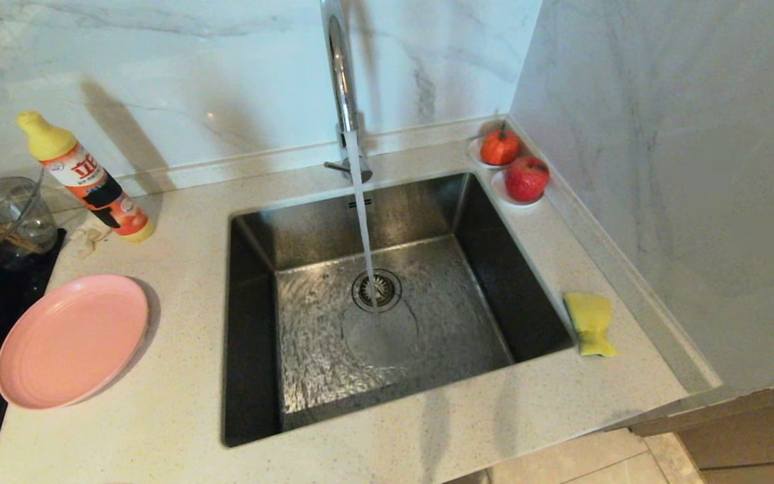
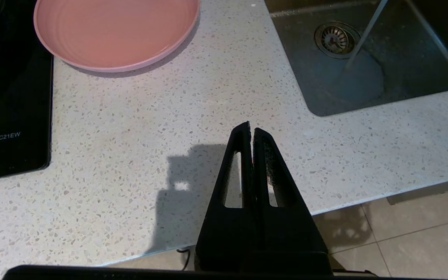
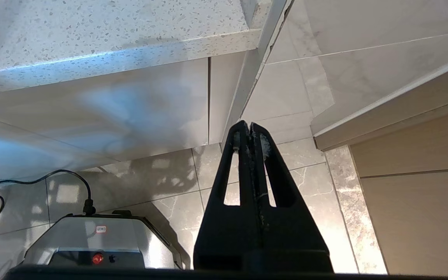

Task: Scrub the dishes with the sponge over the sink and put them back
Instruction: Turn off the faucet

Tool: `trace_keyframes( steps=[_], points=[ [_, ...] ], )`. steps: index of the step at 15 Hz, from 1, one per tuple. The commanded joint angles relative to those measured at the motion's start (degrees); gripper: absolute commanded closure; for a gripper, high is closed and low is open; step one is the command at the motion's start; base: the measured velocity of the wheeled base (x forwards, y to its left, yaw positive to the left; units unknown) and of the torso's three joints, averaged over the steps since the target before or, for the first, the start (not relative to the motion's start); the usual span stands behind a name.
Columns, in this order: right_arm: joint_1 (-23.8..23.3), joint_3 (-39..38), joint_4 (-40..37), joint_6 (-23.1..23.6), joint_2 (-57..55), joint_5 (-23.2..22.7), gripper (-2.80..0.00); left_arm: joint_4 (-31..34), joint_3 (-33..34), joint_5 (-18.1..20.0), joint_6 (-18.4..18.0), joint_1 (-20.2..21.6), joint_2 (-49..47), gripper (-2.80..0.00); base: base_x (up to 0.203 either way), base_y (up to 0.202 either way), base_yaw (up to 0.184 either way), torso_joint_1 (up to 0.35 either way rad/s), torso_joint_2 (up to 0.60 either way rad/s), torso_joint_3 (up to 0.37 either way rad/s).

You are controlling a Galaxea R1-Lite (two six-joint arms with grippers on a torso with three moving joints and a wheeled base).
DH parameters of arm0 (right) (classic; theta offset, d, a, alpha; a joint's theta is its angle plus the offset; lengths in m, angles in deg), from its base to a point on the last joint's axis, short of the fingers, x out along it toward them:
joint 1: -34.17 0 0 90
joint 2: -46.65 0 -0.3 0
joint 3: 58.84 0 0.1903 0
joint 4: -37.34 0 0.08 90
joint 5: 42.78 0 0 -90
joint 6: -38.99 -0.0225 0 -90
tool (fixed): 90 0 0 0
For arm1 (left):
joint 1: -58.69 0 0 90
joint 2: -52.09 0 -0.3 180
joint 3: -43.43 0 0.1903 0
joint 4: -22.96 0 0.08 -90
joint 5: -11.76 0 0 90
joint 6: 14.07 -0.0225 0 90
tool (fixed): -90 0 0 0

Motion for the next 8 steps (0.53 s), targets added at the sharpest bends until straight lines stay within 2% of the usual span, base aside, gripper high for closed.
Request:
trace_keyframes(
  steps=[1,8],
  points=[
    [0.00,0.00,-0.06,-0.56,-0.12,0.14,0.00,0.00,0.00,-0.01,-0.01,-0.02,0.13,0.00,0.000,0.000,0.000,0.000,0.00,0.000],
    [0.09,0.00,0.01,-0.12,0.70,0.05,0.00,0.00,0.00,-0.01,-0.01,-0.02,0.19,0.00,0.000,0.000,0.000,0.000,0.00,0.000]
  ],
)
